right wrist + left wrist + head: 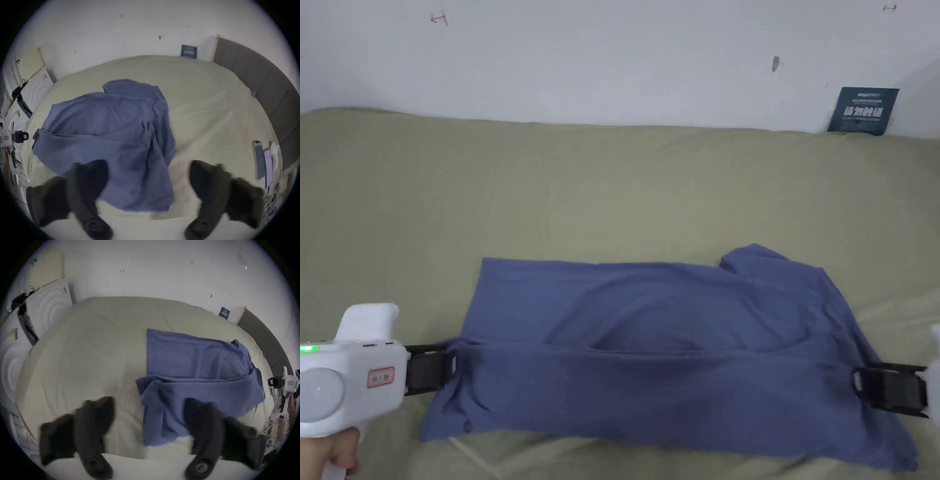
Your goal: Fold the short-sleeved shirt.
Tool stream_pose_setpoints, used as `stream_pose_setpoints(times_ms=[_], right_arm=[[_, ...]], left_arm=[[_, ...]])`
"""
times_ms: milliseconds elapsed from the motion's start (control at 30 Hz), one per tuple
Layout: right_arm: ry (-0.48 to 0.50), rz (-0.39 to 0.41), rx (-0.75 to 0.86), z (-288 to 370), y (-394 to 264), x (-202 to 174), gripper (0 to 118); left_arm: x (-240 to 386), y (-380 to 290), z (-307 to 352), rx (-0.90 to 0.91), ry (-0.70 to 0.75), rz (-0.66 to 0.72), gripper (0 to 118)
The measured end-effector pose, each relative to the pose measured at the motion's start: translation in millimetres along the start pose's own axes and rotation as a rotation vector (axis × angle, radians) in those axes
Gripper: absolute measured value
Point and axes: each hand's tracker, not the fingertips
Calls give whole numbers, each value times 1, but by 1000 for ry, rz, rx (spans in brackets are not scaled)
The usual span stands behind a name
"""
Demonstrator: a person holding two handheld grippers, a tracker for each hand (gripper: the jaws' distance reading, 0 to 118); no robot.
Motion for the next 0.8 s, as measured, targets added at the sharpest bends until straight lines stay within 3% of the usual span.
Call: stream_pose_setpoints(times_ms=[33, 67, 100, 267, 300, 367, 400, 600, 667, 700, 767, 800], right_arm=[[-17, -6, 22, 11, -9, 0, 56], [-38, -26, 35, 16, -16, -2, 13], [-45, -49, 53, 23, -26, -1, 3], [-35, -62, -4, 30, -45, 8, 3], [-33, -57, -11, 30, -48, 9, 3], [-19, -55, -19, 32, -47, 6, 3], [-12, -54, -22, 31, -48, 6, 3], [0, -33, -55, 17, -45, 4, 3], [-4, -28, -63, 12, -44, 4, 3], [-4, -26, -67, 10, -43, 5, 3], [-9, -20, -75, 5, -43, 10, 3], [-8, -17, -76, 4, -42, 11, 3]], left_arm=[[-4, -8, 5, -10, -1, 0, 44], [-4, -14, 9, -14, -5, 0, 7], [-5, -22, 13, -15, -12, 13, 0], [-11, -41, 3, -67, -45, 80, 0], [-12, -38, -2, -71, -46, 84, 19], [-12, -36, -13, -122, -70, 109, 102], [-11, -37, -23, -153, -90, 118, 118], [6, -27, -55, -185, -6, 53, 115], [14, -28, -62, -189, 45, -16, 94], [12, -34, -68, -195, 56, -36, 70], [14, -31, -62, -188, 23, -36, 61], [15, -28, -58, -193, -8, -78, 43]])
